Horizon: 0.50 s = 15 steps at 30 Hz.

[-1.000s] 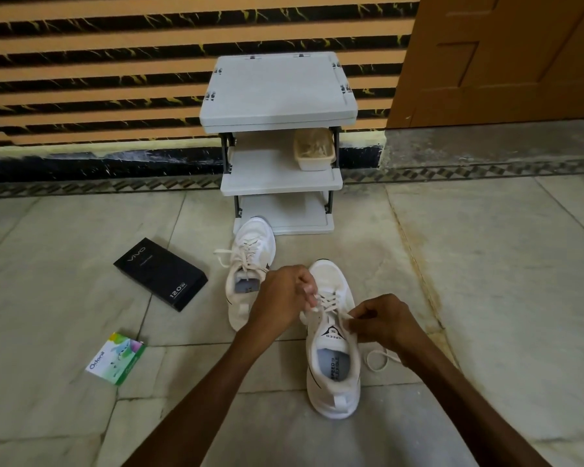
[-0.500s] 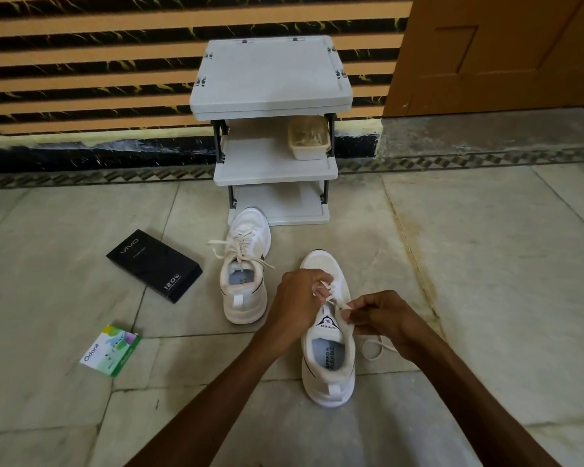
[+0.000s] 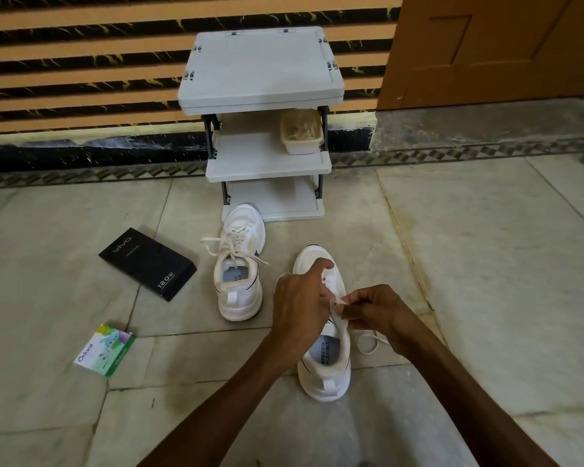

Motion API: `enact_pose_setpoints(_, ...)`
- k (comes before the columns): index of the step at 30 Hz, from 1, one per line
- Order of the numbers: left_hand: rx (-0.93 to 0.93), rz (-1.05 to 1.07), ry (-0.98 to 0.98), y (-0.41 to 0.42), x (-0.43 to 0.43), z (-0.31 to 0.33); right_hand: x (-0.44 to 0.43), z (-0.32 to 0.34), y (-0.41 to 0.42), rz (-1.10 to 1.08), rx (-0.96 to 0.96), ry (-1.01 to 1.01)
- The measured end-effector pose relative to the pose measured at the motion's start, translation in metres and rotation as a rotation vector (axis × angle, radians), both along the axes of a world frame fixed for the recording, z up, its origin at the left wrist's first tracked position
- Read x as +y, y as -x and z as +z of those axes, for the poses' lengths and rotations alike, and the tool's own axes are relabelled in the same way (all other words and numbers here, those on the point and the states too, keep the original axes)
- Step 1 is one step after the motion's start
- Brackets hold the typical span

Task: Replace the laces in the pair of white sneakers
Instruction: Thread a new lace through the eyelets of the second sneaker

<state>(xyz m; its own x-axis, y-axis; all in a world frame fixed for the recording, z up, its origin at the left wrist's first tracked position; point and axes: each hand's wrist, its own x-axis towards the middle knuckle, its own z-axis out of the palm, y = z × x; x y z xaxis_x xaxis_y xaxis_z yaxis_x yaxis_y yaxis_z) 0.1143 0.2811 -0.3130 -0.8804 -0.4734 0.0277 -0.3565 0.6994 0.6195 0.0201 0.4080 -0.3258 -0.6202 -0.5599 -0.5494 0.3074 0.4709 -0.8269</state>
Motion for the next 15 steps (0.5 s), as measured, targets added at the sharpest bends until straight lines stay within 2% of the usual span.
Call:
enact_pose_setpoints(3, -0.08, 0.026, 0.133, 0.001, 0.004, 0.0, 0.0, 0.0, -0.001, -0.004, 0.003, -0.005)
enact_pose_setpoints(11, -0.139, 0.116, 0.205, 0.002, 0.013, -0.004, -0.002, 0.004, -0.004, 0.004, 0.045, -0.003)
enact_pose_setpoints(13, -0.121, 0.133, 0.169, 0.001, 0.015, -0.005, -0.002, 0.005, -0.006, 0.009, 0.076, -0.004)
enact_pose_setpoints(15, -0.069, 0.191, 0.054, -0.001, 0.018, -0.007, -0.004, 0.005, -0.008, 0.025, 0.151, -0.019)
